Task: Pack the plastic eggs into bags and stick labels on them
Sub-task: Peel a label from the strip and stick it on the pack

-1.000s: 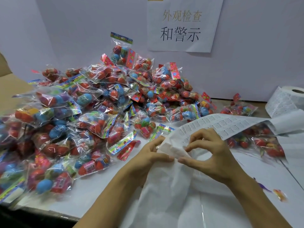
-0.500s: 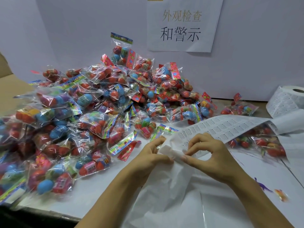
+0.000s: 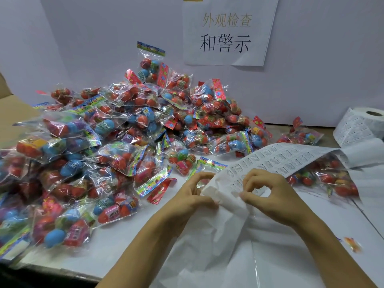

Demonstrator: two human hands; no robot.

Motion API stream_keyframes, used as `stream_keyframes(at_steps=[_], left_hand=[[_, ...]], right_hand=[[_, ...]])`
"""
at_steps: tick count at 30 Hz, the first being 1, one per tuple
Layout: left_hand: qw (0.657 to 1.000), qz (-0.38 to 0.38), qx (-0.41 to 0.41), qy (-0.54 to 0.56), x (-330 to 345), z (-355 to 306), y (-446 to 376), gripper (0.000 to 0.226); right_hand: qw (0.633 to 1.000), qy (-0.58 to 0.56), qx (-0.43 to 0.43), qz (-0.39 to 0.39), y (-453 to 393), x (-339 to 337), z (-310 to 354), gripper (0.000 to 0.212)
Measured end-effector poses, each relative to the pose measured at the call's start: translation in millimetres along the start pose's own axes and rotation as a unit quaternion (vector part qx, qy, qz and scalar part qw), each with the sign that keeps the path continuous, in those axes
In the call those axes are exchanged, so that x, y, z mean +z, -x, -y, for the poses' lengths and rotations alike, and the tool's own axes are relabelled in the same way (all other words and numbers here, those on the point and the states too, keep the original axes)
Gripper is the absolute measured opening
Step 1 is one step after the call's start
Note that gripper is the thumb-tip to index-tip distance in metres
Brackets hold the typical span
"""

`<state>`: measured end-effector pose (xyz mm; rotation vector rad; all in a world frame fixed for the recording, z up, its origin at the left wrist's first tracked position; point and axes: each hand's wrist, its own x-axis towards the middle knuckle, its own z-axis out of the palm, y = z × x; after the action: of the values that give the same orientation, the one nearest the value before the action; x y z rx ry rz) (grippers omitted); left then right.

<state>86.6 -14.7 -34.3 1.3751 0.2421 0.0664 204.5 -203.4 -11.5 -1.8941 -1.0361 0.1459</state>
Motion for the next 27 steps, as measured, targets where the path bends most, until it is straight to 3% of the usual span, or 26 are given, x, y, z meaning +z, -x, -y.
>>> stream_keyframes(at_steps=[3,5,7,11,15,19,22,27], left_hand=[[1.000,-0.003,0.014,-0.001,-0.2,4.1,0.0,0.073],[0.999,0.000,0.037,-0.032,2.6,7.2,-1.0,0.057],[0.991,0.020,0.056,-0.116,5.1,10.2,-1.5,0.036],[0.966,0.068,0.095,-0.231,10.4,19.6,-2.1,0.024],[0.977,0.021,0.135,-0.164,15.6,15.5,-3.0,0.013],[0.997,-0.009,0.077,0.004,15.9,3.2,0.0,0.024],[0.997,0.009,0.069,0.025,14.4,1.3,2.0,0.030],[0.996,0.015,0.073,0.049,12.4,-3.0,3.0,0.022]], right_hand=[[0.990,-0.039,-0.018,-0.131,-2.6,-2.6,-5.7,0.030],[0.972,-0.103,-0.012,-0.211,-3.9,-6.3,-9.5,0.028],[0.962,-0.125,-0.010,-0.244,-4.8,-7.0,-11.6,0.029],[0.973,-0.031,-0.027,-0.227,-4.0,7.1,-10.2,0.021],[0.965,0.052,-0.079,-0.245,-1.3,19.7,-6.8,0.015],[0.961,0.093,-0.122,-0.231,1.8,28.9,-3.0,0.010],[0.963,0.098,-0.143,-0.209,3.3,35.4,0.0,0.009],[0.969,0.079,-0.150,-0.181,3.8,38.5,1.2,0.015]])
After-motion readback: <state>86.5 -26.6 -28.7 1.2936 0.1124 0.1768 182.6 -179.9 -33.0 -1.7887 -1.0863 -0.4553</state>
